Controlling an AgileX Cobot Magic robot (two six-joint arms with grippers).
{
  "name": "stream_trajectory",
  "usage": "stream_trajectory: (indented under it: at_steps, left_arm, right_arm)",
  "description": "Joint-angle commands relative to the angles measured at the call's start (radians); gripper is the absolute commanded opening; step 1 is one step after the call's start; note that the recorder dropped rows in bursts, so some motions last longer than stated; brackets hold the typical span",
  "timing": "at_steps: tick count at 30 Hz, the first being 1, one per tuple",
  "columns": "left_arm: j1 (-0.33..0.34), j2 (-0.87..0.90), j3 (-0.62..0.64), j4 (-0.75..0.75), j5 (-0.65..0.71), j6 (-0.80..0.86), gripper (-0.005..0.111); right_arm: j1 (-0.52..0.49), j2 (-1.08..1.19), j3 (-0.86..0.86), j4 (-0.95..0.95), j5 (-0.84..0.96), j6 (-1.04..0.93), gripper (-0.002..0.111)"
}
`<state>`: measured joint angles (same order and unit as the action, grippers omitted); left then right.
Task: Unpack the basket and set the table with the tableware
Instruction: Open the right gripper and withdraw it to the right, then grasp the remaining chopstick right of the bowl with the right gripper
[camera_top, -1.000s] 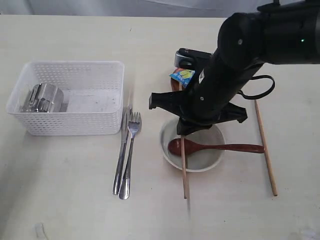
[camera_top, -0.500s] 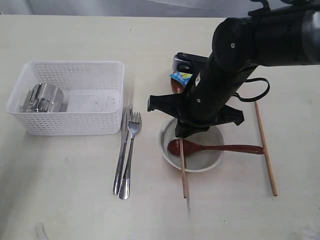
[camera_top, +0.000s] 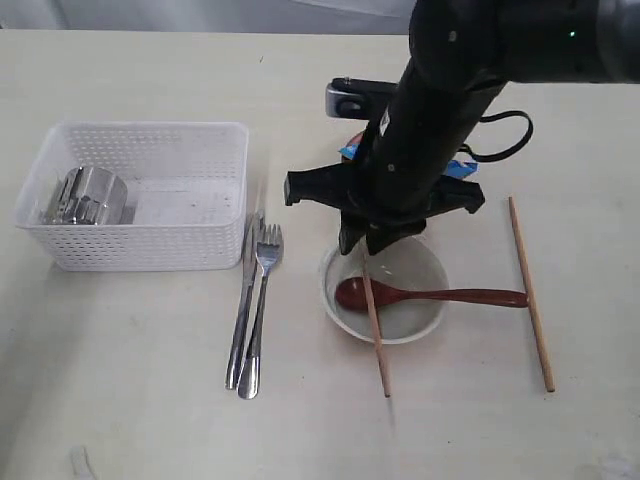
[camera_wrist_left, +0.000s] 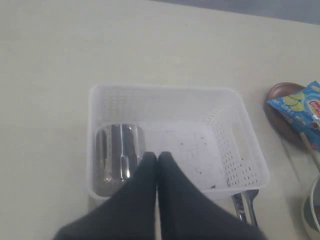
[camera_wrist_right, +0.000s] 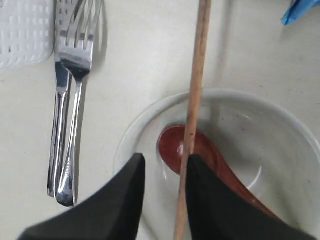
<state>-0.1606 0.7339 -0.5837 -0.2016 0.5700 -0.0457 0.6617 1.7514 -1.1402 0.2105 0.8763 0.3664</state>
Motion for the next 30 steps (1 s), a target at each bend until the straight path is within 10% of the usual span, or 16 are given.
stream_trajectory:
  at_steps: [1, 16, 30]
  left_arm:
    - [-0.001, -0.002, 0.007, -0.012, -0.004, 0.008, 0.000]
    - [-0.001, -0.002, 0.007, -0.012, 0.001, 0.008, 0.000]
    - [-0.001, -0.002, 0.007, -0.014, 0.001, 0.023, 0.000]
  right_arm:
    - [-0.002, -0.078, -0.067, -0.142, 0.090, 0.028, 0.028]
    - [-0.447, -0.316, 0.181, -0.238, 0.176, -0.062, 0.037]
    - [-0.449, -0.084, 0.393, -0.137, -0.194, -0.200, 0.037]
